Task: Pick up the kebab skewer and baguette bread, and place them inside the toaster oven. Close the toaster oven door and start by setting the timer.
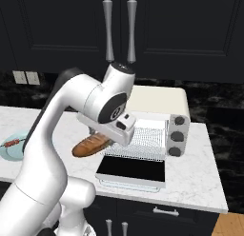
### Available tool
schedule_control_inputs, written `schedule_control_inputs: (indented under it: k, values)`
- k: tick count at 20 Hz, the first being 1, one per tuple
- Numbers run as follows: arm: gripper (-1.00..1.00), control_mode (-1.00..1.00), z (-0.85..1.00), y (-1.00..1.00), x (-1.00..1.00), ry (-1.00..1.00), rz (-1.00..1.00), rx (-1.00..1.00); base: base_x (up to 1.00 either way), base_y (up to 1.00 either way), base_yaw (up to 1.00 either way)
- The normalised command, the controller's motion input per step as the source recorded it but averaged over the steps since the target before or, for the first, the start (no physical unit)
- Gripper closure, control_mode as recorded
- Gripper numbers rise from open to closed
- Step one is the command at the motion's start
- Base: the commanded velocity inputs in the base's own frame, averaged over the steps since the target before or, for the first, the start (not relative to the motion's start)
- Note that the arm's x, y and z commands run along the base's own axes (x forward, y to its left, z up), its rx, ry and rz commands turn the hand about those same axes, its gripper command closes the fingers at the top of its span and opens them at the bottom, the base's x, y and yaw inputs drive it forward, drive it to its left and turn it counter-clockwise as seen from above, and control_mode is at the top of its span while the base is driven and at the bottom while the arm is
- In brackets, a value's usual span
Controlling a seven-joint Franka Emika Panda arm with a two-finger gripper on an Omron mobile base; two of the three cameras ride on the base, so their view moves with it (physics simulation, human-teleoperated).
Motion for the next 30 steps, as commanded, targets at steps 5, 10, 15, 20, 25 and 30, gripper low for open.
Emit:
schedule_control_inputs:
  k: [5, 10, 15, 20, 25, 30]
  values:
    - [1.00, -1.00, -0.41, -0.11, 0.24, -0.04, -0.56, 0.02, 0.00, 0.00, 0.00]
    - [1.00, -1.00, -0.37, -0.05, 0.36, -0.05, -0.58, 0.02, 0.00, 0.00, 0.00]
    - [1.00, -1.00, -0.16, -0.36, 0.26, 0.00, -0.30, 0.00, 0.00, 0.00, 0.00]
    - [1.00, -1.00, -0.21, -0.47, 0.24, 0.00, -0.08, 0.00, 0.00, 0.00, 0.00]
    - [1.00, -1.00, -0.22, -0.19, 0.61, 0.00, -0.05, 0.00, 0.00, 0.00, 0.00]
    - [1.00, -1.00, -0.23, -0.20, 0.78, 0.00, -0.06, 0.00, 0.00, 0.00, 0.00]
